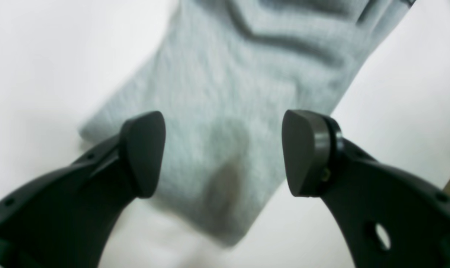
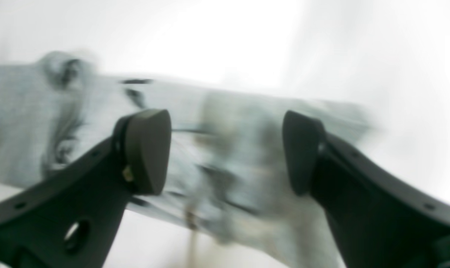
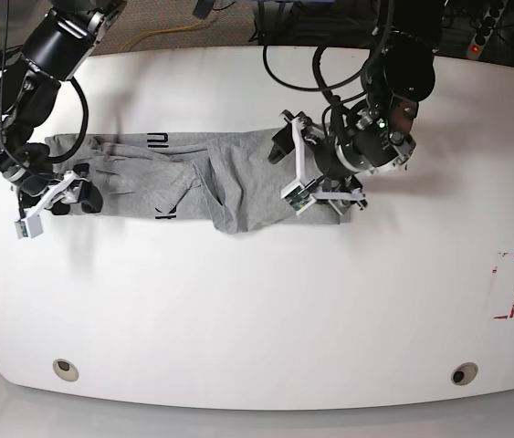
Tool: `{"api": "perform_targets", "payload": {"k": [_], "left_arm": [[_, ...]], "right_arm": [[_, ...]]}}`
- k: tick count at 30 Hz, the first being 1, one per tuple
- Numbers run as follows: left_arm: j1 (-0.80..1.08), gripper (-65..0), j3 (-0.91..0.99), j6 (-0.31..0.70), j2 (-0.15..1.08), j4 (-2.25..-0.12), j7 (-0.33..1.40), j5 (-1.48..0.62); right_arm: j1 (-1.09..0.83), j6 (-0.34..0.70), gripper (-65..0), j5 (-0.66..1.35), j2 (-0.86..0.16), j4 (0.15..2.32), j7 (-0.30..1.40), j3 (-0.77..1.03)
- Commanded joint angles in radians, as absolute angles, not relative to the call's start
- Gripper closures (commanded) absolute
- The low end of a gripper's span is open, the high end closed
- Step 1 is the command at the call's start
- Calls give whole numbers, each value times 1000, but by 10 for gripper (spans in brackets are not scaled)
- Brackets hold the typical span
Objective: Fold the T-shirt properly
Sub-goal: 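Move the left gripper along the strip toward the right gripper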
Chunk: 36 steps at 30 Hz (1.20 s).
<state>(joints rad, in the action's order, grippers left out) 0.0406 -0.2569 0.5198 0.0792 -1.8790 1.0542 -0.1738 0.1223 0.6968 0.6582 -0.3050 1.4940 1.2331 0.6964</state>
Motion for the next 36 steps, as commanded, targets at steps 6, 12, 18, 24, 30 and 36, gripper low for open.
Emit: {"api": "perform_targets", "payload": {"k": [6, 12, 18, 24, 30, 36], "left_arm": [[70, -419, -140, 518, 85, -1750, 931, -173], [64, -206, -102, 518, 82, -1676, 929, -176], [62, -60, -101, 519, 84, -1661, 929, -176], [62, -61, -101, 519, 82, -1661, 929, -174], [62, -61, -104, 519, 85, -1659, 929, -174], [61, -61, -105, 519, 87, -1624, 929, -173]], "right_arm": [[237, 698, -465, 677, -437, 1199, 1208, 828], [242, 698, -560, 677, -492, 1049, 1161, 837], [191, 698, -561, 680, -463, 1013, 1136, 832], [142, 698, -560, 685, -390, 1021, 1132, 822], [119, 698, -419, 679, -317, 1124, 1132, 743], [114, 698, -97, 677, -294, 1213, 1127, 739]]}}
